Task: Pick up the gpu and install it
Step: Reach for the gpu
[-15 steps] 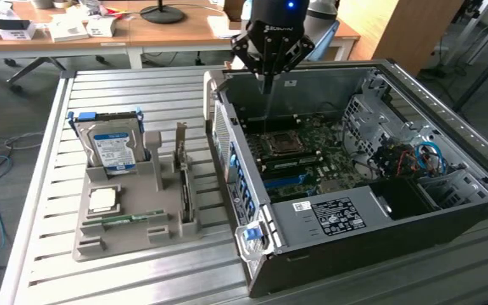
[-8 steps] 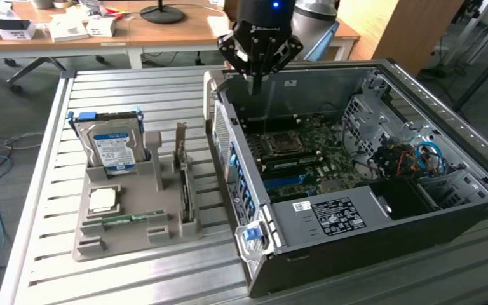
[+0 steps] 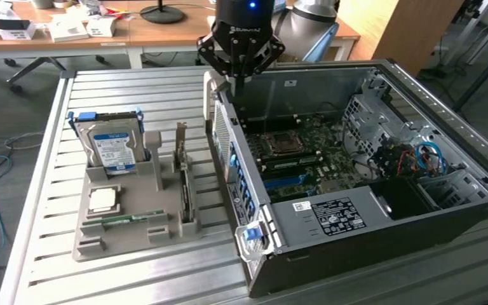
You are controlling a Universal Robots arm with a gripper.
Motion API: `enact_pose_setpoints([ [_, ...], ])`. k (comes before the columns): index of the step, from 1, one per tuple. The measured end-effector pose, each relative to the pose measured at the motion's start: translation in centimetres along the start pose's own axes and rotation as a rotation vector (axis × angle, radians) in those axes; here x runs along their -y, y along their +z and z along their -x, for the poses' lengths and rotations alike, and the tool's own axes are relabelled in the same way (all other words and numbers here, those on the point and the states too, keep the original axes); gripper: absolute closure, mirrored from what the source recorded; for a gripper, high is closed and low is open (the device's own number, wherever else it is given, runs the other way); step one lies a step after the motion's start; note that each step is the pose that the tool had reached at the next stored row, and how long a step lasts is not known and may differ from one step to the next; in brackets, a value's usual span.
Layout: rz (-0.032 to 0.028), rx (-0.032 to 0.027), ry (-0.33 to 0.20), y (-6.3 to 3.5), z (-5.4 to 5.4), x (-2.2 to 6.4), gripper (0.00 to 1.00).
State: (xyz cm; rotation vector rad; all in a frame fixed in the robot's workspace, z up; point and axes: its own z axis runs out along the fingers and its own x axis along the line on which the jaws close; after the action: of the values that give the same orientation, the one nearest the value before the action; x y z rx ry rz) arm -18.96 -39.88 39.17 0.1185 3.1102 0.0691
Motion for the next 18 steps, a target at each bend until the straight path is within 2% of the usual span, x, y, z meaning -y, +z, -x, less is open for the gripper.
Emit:
enact_pose_setpoints([
  [18, -0.0002, 0.0002, 0.005, 0.02, -6.6, 0.48, 0.89],
])
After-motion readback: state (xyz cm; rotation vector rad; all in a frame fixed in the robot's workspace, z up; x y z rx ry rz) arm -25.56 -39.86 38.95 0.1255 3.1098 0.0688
